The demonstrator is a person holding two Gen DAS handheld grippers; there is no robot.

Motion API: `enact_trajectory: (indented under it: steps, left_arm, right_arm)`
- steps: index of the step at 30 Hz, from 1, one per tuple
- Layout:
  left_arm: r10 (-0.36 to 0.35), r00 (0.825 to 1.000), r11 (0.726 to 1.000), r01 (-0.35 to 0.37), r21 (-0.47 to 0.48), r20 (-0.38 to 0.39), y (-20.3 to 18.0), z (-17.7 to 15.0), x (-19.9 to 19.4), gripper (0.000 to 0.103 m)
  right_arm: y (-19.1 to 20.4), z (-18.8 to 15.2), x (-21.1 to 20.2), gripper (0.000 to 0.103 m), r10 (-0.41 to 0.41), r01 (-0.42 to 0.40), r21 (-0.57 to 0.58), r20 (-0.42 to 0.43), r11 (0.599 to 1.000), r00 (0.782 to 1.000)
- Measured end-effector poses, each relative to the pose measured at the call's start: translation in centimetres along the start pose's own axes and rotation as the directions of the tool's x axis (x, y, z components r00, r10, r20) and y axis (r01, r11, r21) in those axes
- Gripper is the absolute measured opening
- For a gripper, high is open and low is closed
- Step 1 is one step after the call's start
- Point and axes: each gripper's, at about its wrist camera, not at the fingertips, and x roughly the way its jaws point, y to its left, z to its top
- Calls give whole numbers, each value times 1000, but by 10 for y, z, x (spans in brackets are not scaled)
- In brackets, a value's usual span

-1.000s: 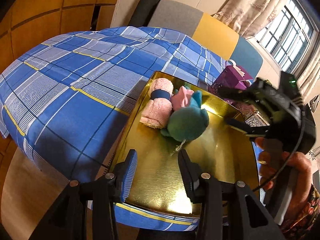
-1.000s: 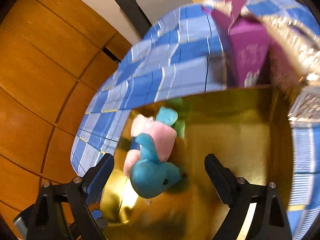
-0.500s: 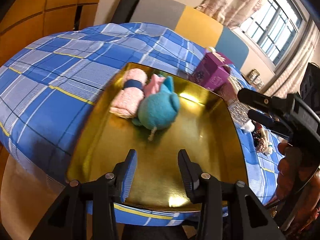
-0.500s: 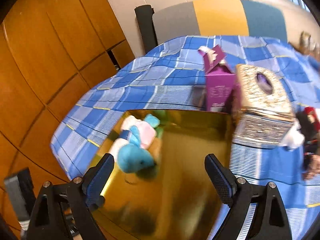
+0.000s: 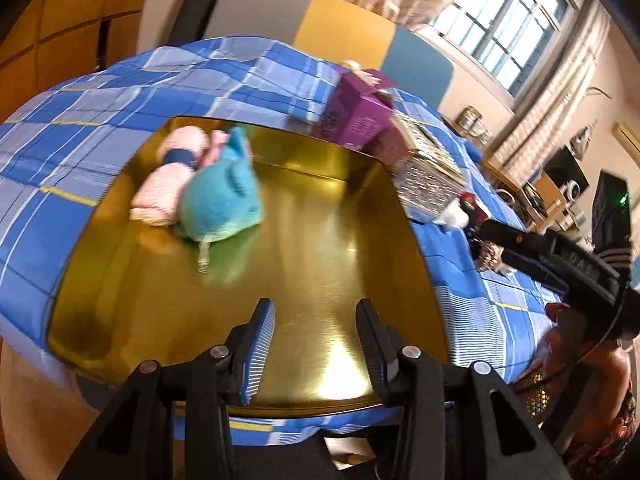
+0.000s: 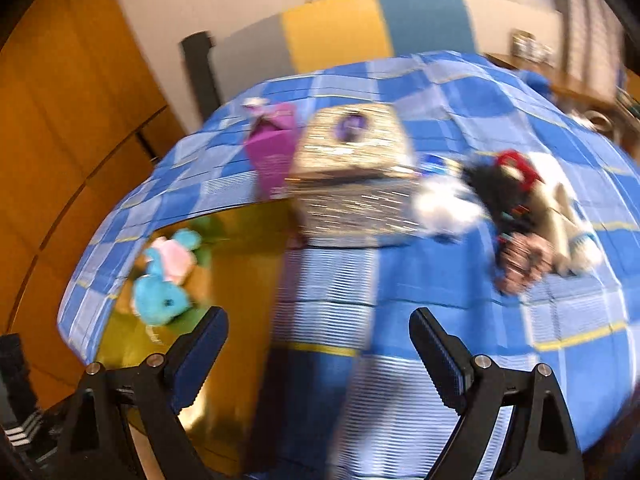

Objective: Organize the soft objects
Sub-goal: 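Move the right gripper to the white knit glove and close on it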

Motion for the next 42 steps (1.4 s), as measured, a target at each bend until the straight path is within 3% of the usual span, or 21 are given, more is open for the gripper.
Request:
enact_trajectory:
  steps: [9,15,21,26,33,36,38,42]
  left_arm:
    - [-92,995,983,97,154,-40,-69,12,20,42]
    - [-133,989,960,143,242,-58,-117,10,28,42]
    - [-145,982,943,174,284,-120,-149,5,49,42]
    - [-148,977,937,189,295,-154,-163,0,60,42]
    - [-121,977,934,172,313,-174,-175,-4,72,42]
    - [-113,977,931,168,325,-179,-179,-5,74,42]
    - [-109,977,928,165,333,-182,-183,-4,77,42]
    - [-110,976,923,170,345,-186,-192,-3,83,42]
  right_arm:
    - [-105,-7,-15,93,-151,148,114,15,982,988]
    - [-178,26,-39,93,-273,256,167,85,952,958]
    - [-245,65,-27,91,-306,293,205,37,934,951]
    - [-265,74,-4,83,-283,284,132,-30,950,959]
    - [-264,72,37,77,-229,234,35,-105,972,968]
    - [-263,69,53,68,-210,215,23,-140,976,968]
    - [-265,67,62,50,-191,201,43,-175,979,966]
    - [-266,64,61,48,-177,190,62,-175,980,969]
